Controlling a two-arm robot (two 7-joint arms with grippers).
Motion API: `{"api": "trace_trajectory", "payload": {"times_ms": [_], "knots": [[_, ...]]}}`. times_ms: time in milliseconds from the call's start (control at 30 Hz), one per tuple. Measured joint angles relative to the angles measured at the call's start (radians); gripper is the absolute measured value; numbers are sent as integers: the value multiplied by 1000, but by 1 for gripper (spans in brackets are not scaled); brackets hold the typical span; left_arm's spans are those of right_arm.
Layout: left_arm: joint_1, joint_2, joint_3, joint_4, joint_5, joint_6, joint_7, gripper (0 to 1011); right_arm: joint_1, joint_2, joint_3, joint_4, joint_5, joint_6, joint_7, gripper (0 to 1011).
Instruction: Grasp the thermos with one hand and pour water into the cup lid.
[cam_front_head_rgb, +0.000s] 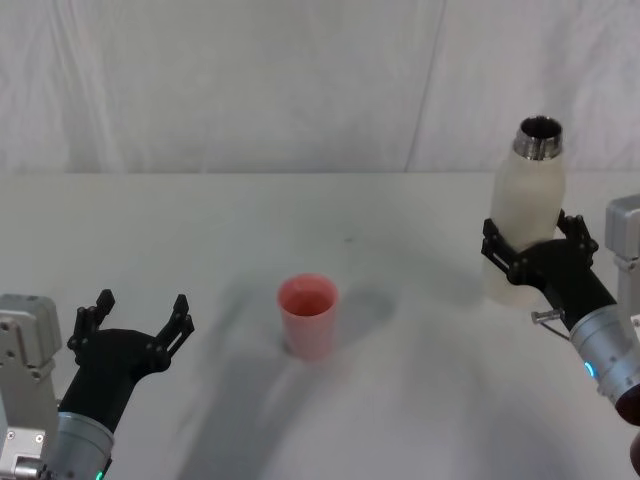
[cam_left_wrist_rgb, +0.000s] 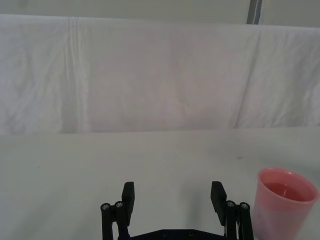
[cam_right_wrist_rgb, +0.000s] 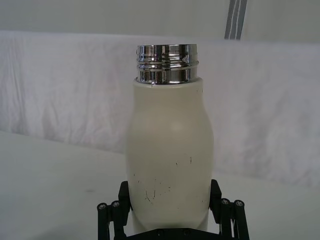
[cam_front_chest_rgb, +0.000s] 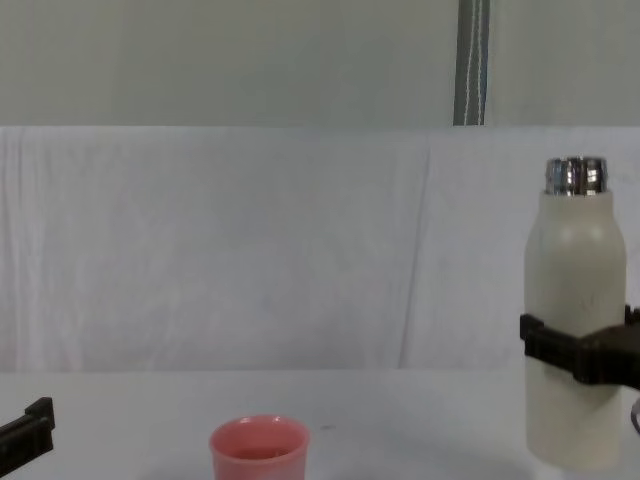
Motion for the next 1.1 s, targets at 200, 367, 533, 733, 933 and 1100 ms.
{"api": "trace_trajectory", "payload": {"times_ms": [200, 367, 533, 733, 933, 1100], "knots": [[0, 0, 0, 0, 0, 0, 0, 1001, 8, 12, -5, -32, -26, 16, -6, 950], [0, 0, 0, 0, 0, 0, 0, 1001, 8, 13, -4, -40, -30, 16, -6, 950], [0, 0, 0, 0, 0, 0, 0, 1001, 7, 18, -4, -35, -40, -9, -6, 950], [0, 0, 0, 0, 0, 0, 0, 1001, 10, 44, -23, -33, -116, -26, -20, 950], [0, 0, 0, 0, 0, 0, 0, 1001, 23, 70, -48, -41, -210, -27, -36, 950], [0, 0, 0, 0, 0, 0, 0, 1001, 40, 86, -72, -46, -291, -41, -49, 950]]}}
